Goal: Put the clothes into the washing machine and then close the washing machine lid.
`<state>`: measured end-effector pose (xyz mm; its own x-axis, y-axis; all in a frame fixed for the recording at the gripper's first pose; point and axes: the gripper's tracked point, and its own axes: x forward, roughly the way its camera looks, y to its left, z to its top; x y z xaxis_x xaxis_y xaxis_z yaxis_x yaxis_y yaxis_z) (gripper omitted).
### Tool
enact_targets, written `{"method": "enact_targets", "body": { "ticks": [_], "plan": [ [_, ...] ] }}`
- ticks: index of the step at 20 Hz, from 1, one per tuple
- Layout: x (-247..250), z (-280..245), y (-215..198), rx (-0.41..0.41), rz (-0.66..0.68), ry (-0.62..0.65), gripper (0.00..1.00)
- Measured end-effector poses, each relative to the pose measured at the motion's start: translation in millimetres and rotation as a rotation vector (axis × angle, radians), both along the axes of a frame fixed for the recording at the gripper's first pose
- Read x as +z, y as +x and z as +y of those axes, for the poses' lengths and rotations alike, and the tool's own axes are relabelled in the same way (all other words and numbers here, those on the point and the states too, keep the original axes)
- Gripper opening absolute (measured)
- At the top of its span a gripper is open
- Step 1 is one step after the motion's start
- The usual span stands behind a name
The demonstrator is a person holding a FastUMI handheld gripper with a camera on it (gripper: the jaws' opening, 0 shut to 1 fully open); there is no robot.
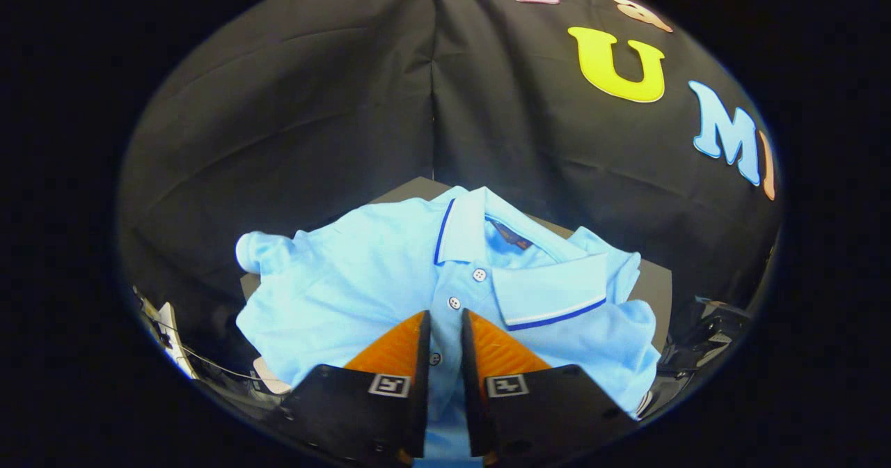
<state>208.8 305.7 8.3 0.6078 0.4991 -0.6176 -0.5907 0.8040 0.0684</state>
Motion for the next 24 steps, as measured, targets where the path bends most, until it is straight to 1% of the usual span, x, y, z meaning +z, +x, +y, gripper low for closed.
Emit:
{"method": "enact_targets", "body": {
  "ticks": [2, 3, 4, 6, 7, 11, 16, 20, 24],
  "plan": [
    [-1, 2, -2, 0.011, -0.004, -0.006, 0.23],
    [-5, 1, -3, -0.016, 0.006, 0.006, 0.13],
    [-4, 2, -4, -0.009, 0.002, 0.006, 0.02],
    [2, 1, 1, -0.005, -0.015, -0.002, 0.02],
    [4, 3, -2, -0.018, -0.014, 0.020, 0.02],
    [30, 1, 4, -0.077, -0.063, 0.168, 0.01],
    [61, -10, 3, -0.075, -0.123, 0.219, 0.02],
    [91, -27, 1, -0.100, -0.184, 0.259, 0.02],
    [109, -49, 3, -0.114, -0.227, 0.257, 0.01]
  ]
}}
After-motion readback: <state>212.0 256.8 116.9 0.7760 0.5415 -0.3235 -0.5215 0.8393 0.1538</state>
